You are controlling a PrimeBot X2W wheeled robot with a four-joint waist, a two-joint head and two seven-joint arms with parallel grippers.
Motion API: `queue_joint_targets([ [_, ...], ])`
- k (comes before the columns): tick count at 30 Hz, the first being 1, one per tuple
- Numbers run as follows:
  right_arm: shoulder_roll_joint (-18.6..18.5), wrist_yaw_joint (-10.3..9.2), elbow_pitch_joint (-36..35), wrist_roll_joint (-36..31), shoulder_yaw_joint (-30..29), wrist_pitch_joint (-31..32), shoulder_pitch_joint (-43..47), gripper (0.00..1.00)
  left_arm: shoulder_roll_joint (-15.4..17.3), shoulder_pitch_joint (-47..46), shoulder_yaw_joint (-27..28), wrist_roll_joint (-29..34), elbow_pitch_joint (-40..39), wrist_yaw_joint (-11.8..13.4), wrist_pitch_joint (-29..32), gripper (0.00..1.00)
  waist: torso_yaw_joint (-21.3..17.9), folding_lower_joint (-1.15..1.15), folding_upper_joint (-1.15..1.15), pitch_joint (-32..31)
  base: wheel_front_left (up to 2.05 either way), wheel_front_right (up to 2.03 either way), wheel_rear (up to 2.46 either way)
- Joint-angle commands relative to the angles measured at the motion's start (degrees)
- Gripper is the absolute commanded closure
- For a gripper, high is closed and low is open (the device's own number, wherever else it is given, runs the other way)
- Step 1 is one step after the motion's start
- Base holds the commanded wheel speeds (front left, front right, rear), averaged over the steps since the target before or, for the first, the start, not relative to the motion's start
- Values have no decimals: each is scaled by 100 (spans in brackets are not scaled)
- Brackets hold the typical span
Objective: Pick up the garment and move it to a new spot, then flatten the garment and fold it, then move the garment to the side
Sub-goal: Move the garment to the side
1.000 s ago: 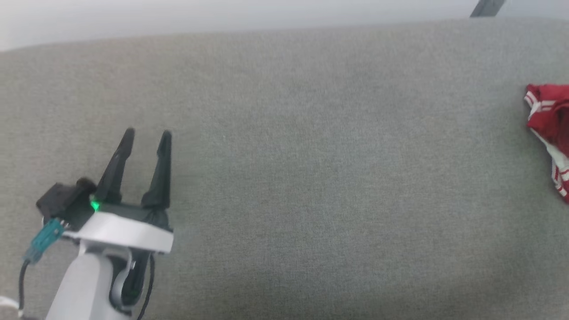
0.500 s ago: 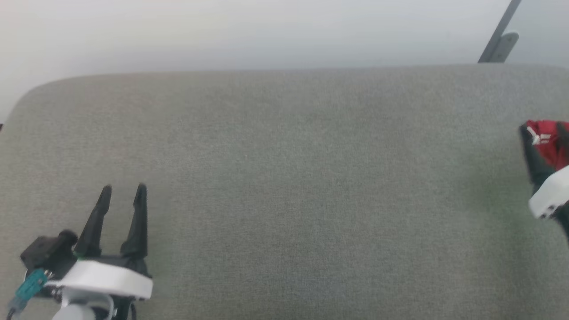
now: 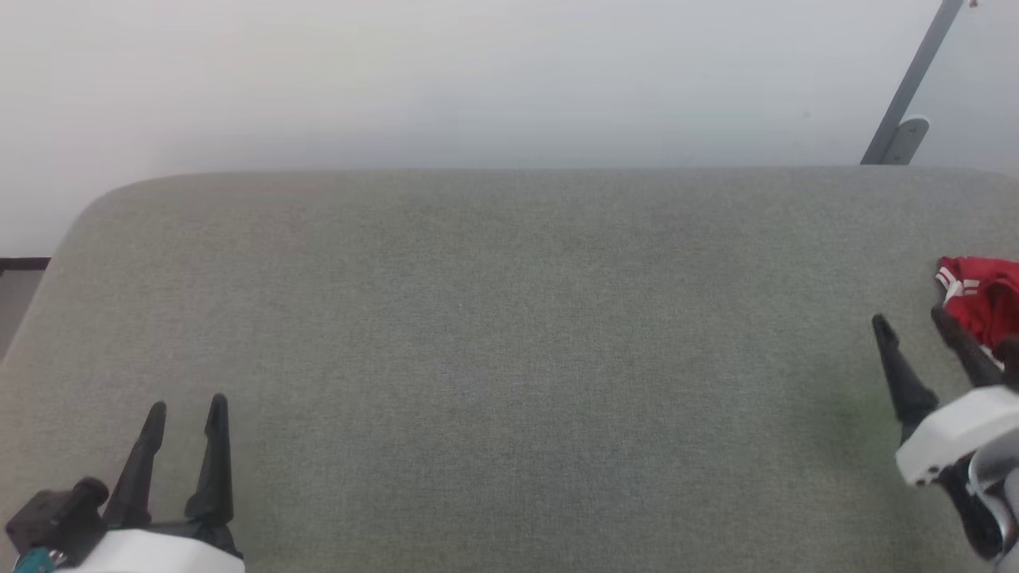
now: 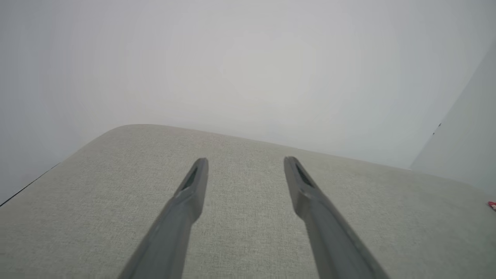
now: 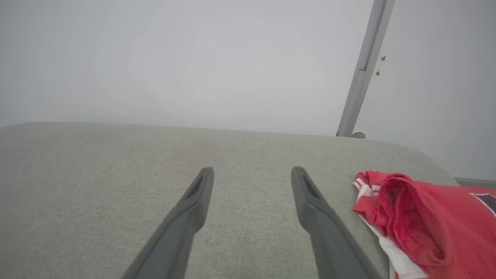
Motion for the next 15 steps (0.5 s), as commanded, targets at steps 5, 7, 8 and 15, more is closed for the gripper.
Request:
queue_joint_targets([
  [5, 241, -11, -486, -292, -390, -31, 501, 0, -2, 171, 87, -17, -19, -13, -24, 0, 24, 0, 0, -74, 0, 0, 0],
  [7, 321, -11, -643, -404, -504, -31, 660, 0, -6, 217, 100, -7, -16, -13, -25, 0, 29, 0, 0, -88, 0, 0, 0],
  [8, 380, -11, -734, -440, -557, -32, 732, 0, -6, 242, 107, -5, -9, -13, -24, 0, 30, 0, 0, -93, 0, 0, 0],
  [15, 626, -11, -1193, -710, -833, 6, 1101, 0, -18, 301, 134, -3, 42, -13, -25, 0, 20, 0, 0, -116, 0, 0, 0],
])
